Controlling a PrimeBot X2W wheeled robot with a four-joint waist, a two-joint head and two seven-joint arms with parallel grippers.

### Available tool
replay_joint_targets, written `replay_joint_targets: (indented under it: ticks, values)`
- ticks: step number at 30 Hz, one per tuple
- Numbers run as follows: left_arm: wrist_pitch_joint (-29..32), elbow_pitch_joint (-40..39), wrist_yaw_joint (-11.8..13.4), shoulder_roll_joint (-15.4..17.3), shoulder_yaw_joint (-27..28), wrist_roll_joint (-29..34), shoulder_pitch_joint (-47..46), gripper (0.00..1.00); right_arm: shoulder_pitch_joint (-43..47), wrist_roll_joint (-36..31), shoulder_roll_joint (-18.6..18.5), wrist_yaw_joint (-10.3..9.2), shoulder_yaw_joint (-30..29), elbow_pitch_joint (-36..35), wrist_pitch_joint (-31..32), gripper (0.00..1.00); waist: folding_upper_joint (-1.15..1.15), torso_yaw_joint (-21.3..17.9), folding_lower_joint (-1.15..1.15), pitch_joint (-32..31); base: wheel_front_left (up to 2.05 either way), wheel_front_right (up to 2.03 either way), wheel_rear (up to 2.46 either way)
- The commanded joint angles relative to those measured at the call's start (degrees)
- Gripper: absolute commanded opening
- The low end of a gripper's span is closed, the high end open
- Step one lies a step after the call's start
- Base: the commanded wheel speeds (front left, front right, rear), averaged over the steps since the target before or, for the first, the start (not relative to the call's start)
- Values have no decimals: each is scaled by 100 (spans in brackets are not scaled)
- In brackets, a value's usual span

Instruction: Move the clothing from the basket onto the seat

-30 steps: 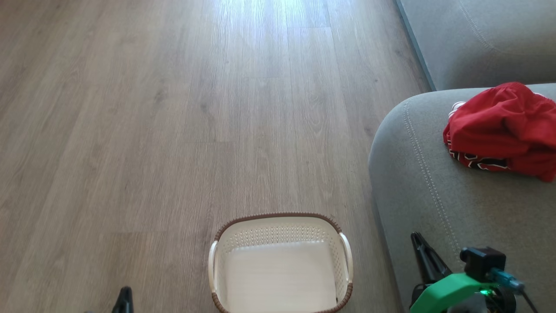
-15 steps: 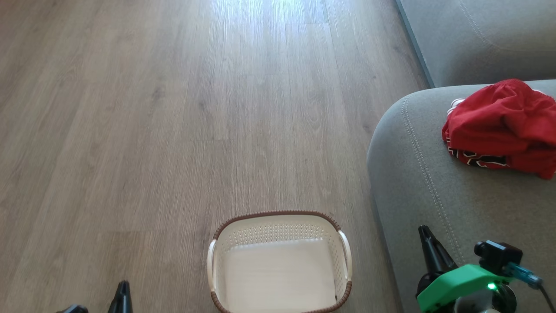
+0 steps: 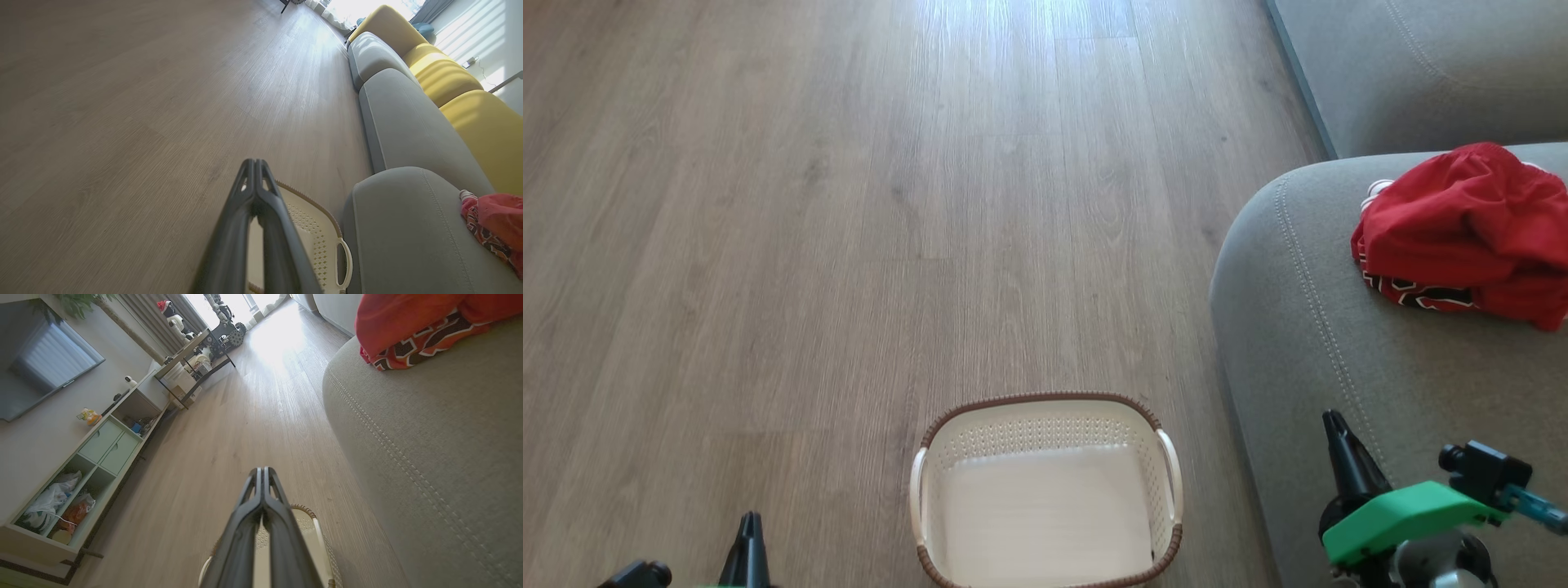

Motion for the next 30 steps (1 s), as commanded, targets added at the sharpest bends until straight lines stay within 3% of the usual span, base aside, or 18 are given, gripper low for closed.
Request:
replay_joint_targets:
  ticks: [1,30]
  values:
    - [16,-186,-42,28,211,-92,-298,0,-317,136,-3,-1,-2,-223,21,0,0,-1,0,3,0,0,0]
    - [505,-317,-453,-385,926,-1507,-561,0,-541,2123,-31,-1,-214,-254,378,0,0,-73,0,105,0,0,0]
